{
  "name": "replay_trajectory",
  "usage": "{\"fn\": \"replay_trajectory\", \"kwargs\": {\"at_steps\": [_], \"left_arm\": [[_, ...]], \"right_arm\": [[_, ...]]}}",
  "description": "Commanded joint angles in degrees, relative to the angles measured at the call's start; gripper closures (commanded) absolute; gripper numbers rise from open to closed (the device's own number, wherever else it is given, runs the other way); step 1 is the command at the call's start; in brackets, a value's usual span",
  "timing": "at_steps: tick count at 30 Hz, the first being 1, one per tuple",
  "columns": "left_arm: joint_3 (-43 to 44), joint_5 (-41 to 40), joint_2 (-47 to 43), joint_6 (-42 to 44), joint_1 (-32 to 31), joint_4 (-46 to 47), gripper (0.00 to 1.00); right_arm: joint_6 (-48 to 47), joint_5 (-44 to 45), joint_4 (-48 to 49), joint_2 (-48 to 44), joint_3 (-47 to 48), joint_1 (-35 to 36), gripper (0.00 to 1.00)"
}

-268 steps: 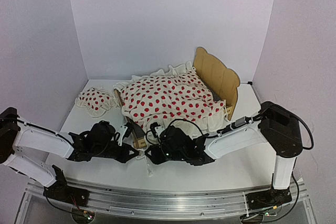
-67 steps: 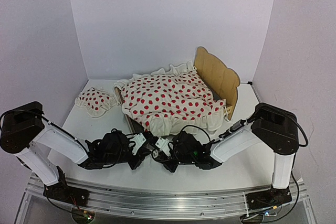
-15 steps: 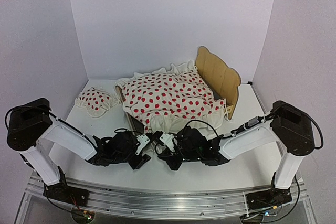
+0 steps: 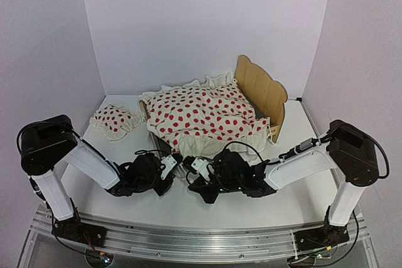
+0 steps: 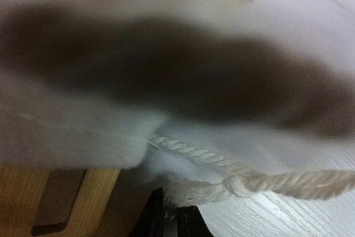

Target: Set up the pet bed

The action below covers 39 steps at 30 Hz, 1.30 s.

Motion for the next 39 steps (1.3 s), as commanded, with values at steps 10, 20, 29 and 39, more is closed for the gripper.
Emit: {"fn": "replay_trajectory", "kwargs": {"at_steps": [10,20,29,39], "left_arm": [[9.57,3.51,-6.44,-10.86,2.08,-23.67,1.0],[21.57,8.25,-20.07,6.34,4.92,-63.88,1.0],[10.62,-9.73,-43.19,42.78,7.97,-61.58,1.0],[4.39,-12.91,-55.28,59.84,17.15,-52.66,1.0]], "right_arm": [[-1.76,5.87,-5.34,-4.98,2.08,-3.16,1.0],[-2.5,4.91,-8.74,-0.64,5.99,-6.48,1.0],[4.41,5.44,-8.92,3.46,5.67,-7.19,1.0],[12.04,5.94,-9.27,9.8,4.89,-8.16,1.0]]}}
